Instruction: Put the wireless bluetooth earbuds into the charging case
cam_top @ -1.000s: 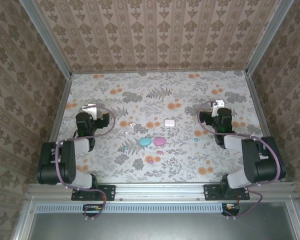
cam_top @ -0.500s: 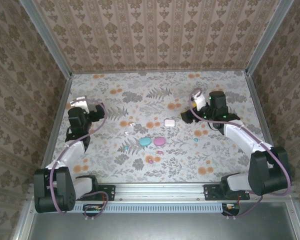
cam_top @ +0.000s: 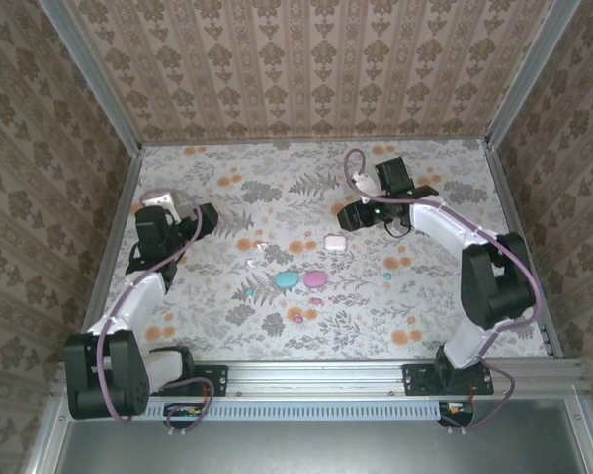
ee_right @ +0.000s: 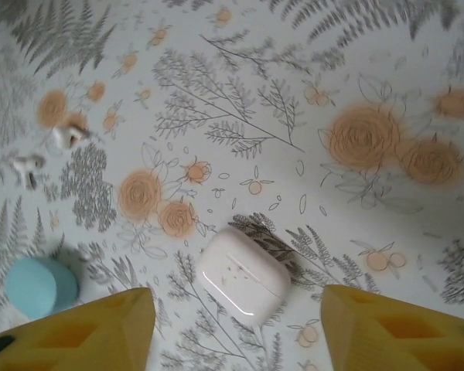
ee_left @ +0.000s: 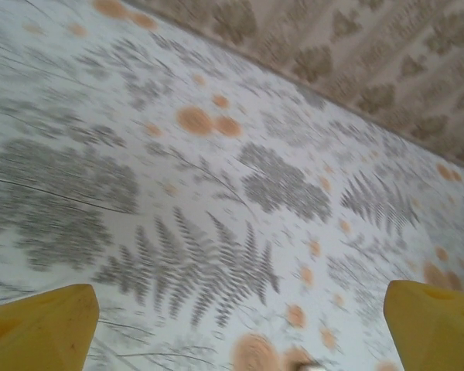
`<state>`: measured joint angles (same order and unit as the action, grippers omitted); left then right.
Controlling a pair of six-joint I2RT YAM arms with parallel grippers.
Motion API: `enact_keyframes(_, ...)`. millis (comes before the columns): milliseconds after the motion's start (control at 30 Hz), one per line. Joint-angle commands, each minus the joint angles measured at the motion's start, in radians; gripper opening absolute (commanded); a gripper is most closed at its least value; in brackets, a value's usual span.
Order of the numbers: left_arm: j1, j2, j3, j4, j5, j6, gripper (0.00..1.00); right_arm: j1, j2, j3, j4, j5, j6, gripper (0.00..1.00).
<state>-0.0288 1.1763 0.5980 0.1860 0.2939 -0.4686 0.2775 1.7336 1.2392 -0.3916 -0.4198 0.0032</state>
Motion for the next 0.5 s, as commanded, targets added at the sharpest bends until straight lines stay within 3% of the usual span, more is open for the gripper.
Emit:
enact_keyframes(0, -0.069, 0.039, 0.048, -0.102, 0.111, 0.002, 0.94, 0.000, 0.062, 0.037, -0.138, -0.018, 0.251, 0.61)
enact_keyframes(233, -0.173, 0.089, 0.070, -0.117, 0.070, 0.029, 0.93, 0.024, 0.129, 0.040, -0.137, 0.027, 0.339, 0.56)
enact_keyframes(467, -0.212, 0.115, 0.092, -0.131, 0.053, 0.037, 0.92, 0.036, 0.202, 0.088, -0.188, 0.004, 0.341, 0.56)
